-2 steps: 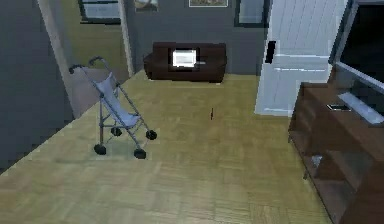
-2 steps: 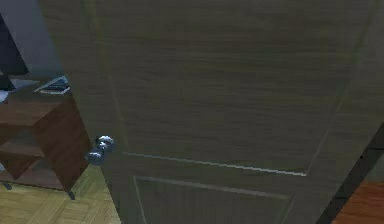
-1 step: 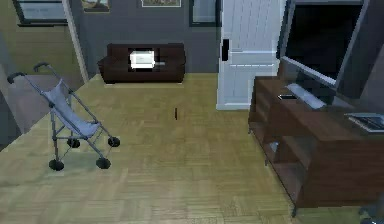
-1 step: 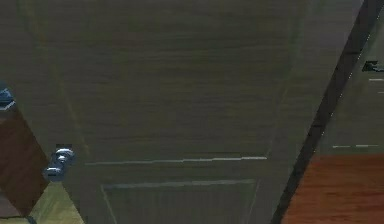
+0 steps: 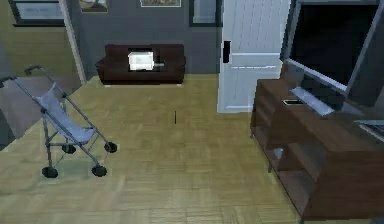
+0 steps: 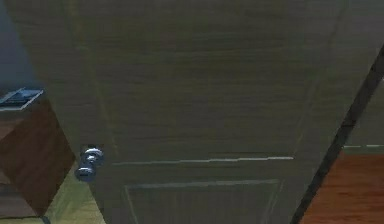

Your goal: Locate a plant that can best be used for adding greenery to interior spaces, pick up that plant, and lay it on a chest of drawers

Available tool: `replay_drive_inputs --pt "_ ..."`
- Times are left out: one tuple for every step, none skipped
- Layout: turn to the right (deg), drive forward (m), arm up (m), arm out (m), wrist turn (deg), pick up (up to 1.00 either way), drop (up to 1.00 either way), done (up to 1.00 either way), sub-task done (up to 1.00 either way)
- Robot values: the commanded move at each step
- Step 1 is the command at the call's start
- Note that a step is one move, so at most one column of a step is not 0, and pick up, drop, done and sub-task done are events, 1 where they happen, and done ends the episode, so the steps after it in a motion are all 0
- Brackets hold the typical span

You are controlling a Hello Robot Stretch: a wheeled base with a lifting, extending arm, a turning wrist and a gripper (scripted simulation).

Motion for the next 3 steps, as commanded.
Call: replay_drive_inputs --pt "-9.0 0.0 0.0 0.0 0.0 0.0 0.0 0.0 0.0" --pt "0.0 1.0 0.0 0.0 0.0 0.0 0.0 0.0 0.0" --pt "0.0 0.95 0.0 0.0 0.0 0.0 0.0 0.0 0.0"
